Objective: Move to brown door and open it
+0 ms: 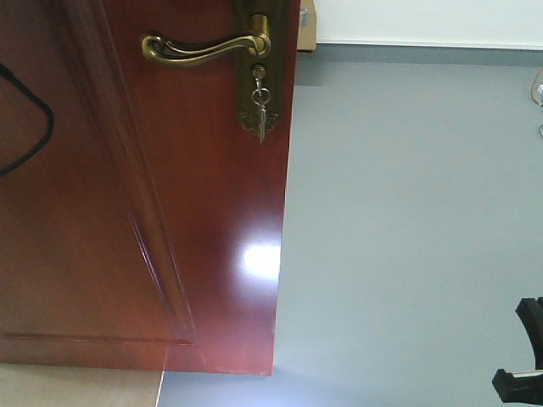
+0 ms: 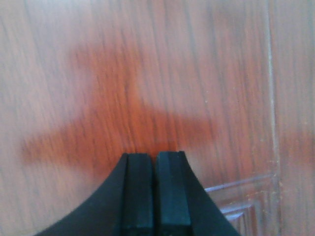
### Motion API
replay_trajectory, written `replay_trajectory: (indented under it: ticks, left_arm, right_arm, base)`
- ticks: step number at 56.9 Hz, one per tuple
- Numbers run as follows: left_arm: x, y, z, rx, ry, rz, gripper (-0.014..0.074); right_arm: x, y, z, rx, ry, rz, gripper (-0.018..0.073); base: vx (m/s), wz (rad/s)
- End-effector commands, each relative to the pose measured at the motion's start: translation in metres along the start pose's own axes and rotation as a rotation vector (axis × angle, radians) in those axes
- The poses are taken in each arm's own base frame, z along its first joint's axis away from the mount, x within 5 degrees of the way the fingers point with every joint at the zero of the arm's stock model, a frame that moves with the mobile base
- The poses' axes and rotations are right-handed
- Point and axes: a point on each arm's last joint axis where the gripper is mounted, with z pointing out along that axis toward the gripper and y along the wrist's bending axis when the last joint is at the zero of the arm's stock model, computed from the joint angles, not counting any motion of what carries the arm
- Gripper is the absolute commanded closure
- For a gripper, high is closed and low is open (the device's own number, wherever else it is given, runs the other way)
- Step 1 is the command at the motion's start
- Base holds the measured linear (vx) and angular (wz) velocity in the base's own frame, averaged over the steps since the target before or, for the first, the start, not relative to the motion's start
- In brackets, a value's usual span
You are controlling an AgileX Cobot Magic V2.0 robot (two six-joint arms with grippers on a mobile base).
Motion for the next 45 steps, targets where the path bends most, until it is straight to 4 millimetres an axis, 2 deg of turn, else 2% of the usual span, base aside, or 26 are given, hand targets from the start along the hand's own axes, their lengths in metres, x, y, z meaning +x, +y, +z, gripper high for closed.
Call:
replay_trajectory:
  ticks: [1,26,34,45]
  left_arm:
    - [-0.022,0.0,-0.006,0.004,-0.125,-0.007,0.053]
    - [-0.022,0.0,-0.006,0.004,-0.122,-0.01,0.053]
    - [-0.019,0.0,-0.006,0.004,-0.09,-0.065,0.053]
    - [-0.021,0.002,-0.021,-0.009,-0.023,-0.056,0.053]
  right_arm:
    - [-0.006,0.0,0.0,0.003,-0.078,-0.01,0.0559]
    - [-0.006,0.0,0.0,0.003,-0.078,-0.01,0.0559]
    - [-0.006,0.0,0.0,0.003,-0.078,-0.01,0.0559]
    - [-0.006,0.0,0.0,0.003,-0.078,-0.01,0.0559]
  base:
    - [0.0,0.0]
    - [0.0,0.0]
    - [0.0,0.0]
    - [0.0,0.0]
